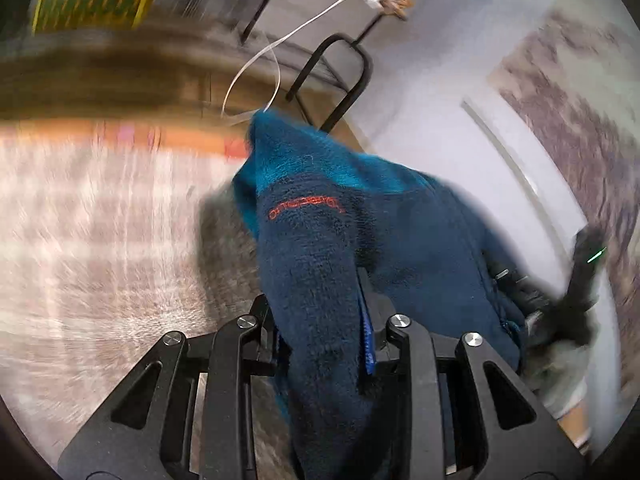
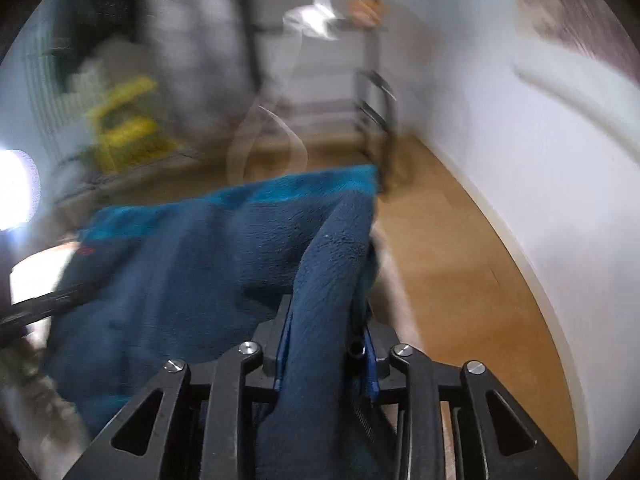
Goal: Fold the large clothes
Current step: 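Lift the bundle with both grippers and carry it toward the bed's head end, then lower the bundle onto the blanket and open both grippers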
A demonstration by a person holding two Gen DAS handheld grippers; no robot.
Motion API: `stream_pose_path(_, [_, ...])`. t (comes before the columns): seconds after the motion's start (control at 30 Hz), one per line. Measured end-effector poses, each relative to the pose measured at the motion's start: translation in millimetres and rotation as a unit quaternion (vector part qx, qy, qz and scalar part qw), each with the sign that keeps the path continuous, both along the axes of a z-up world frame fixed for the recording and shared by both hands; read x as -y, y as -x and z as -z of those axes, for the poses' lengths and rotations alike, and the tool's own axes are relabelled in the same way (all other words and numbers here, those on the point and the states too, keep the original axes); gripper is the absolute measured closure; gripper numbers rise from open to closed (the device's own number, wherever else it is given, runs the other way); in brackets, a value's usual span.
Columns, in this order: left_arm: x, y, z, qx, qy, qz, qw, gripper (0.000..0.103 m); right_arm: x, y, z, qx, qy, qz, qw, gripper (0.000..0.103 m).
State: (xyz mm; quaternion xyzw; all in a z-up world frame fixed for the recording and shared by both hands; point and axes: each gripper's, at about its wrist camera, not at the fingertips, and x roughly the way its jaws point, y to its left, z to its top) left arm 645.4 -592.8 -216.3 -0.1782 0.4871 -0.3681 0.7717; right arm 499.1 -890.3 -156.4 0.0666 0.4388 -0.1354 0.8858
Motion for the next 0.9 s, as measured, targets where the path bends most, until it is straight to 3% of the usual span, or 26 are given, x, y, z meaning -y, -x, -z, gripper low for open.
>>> stream_pose_path(0.17, [7,4,-5,0.042,-0.025,0.001,0.9988,0.073,7,4,21,0.025,-0.005,0.012,1.0,0.066])
stream_pose_path(0.23, [7,4,-5,0.047,-0.03,-0.004,0.9984,0.07,13,8,22,0.031,-0.005,0.021,0.999,0.052])
stream_pose_path(0.3, [9,6,-7,0.059,-0.046,-0.012,0.9971,0.059,17,10,20,0.029,0.007,0.035,0.999,0.042])
stream_pose_path(0.4, [10,17,-15,0.085,-0.074,-0.019,0.9934,0.052,17,14,12,0.036,0.014,0.047,0.998,0.04])
stream_pose_path(0.6, [-11,47,-42,0.086,-0.085,-0.02,0.9925,0.052,10,37,-28,0.066,0.017,0.067,0.995,0.04])
stream_pose_path(0.7, [-28,73,-75,0.113,-0.096,-0.016,0.9887,0.052,3,58,-56,0.084,0.003,0.072,0.994,0.04])
stream_pose_path(0.9, [-63,133,-149,0.161,-0.092,-0.017,0.9826,0.052,-40,94,-127,0.109,0.019,0.051,0.993,0.04])
